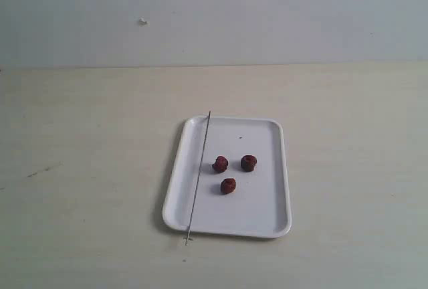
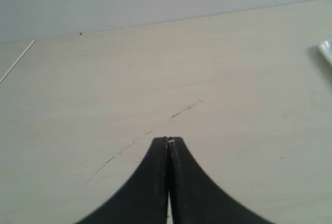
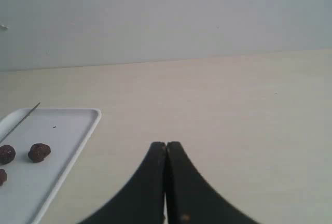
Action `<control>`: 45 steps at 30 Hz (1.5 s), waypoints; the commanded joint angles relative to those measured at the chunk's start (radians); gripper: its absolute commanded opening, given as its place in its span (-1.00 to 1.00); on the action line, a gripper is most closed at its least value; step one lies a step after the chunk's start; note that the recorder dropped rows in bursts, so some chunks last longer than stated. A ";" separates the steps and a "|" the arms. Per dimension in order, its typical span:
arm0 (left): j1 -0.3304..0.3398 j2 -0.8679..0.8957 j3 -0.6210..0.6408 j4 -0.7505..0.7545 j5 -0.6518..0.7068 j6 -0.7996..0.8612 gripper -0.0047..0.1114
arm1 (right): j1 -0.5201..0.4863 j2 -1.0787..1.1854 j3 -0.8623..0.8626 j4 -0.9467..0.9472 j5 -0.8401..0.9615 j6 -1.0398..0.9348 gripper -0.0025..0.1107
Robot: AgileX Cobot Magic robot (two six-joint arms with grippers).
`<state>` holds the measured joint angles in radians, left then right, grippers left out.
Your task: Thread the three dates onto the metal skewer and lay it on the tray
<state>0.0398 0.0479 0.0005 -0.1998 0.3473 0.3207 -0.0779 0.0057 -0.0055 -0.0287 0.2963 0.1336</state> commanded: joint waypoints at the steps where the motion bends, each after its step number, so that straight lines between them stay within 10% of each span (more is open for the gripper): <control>1: 0.002 -0.006 0.000 0.004 -0.002 -0.001 -0.92 | -0.006 -0.006 0.006 -0.001 -0.007 0.002 -0.96; 26: 0.002 -0.006 0.000 0.005 -0.058 0.001 -0.92 | -0.004 -0.006 0.006 -0.001 -0.007 0.002 -0.96; 34: 0.002 -0.006 0.000 -0.615 -0.285 -0.105 -0.92 | -0.004 -0.006 0.006 -0.001 -0.007 0.002 -0.96; 45: 0.002 -0.006 0.000 -0.709 -0.480 -0.125 -0.92 | -0.004 -0.006 0.006 -0.001 -0.007 0.002 -0.96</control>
<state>0.0398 0.0479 0.0005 -0.8672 -0.0507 0.2084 -0.0779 0.0057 -0.0055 -0.0287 0.2963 0.1336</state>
